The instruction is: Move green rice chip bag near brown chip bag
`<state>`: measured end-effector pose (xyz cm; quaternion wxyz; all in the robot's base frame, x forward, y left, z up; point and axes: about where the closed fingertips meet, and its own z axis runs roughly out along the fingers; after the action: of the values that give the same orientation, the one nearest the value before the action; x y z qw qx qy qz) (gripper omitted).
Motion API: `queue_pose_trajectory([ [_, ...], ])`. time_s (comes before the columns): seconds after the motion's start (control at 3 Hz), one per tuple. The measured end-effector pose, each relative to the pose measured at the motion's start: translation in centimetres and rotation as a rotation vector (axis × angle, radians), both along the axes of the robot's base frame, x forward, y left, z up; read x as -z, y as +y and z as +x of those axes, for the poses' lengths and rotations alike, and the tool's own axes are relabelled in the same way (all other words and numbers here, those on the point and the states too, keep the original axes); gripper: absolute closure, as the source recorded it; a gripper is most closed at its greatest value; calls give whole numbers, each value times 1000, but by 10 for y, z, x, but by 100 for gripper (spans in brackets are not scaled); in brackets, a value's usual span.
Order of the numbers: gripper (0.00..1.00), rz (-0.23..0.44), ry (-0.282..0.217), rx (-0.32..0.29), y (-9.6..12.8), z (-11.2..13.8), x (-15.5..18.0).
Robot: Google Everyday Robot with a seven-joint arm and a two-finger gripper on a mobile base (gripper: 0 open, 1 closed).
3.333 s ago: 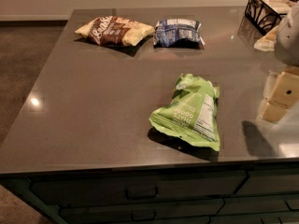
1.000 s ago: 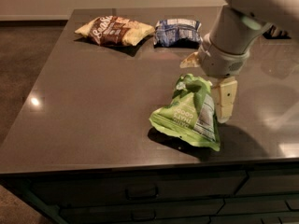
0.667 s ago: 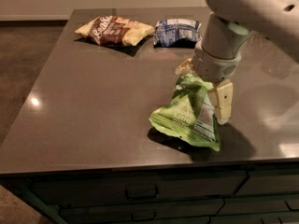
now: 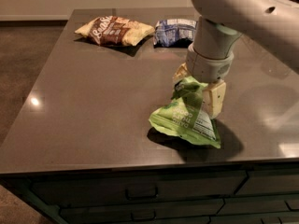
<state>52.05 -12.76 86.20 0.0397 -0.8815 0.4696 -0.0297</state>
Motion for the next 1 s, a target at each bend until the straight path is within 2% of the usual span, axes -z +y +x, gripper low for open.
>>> queue_pose_trajectory([
  [0.67,86,-6,-11,-2,4,5,-3],
  [1.0,100,-6,-11,-1,4,5,-4],
])
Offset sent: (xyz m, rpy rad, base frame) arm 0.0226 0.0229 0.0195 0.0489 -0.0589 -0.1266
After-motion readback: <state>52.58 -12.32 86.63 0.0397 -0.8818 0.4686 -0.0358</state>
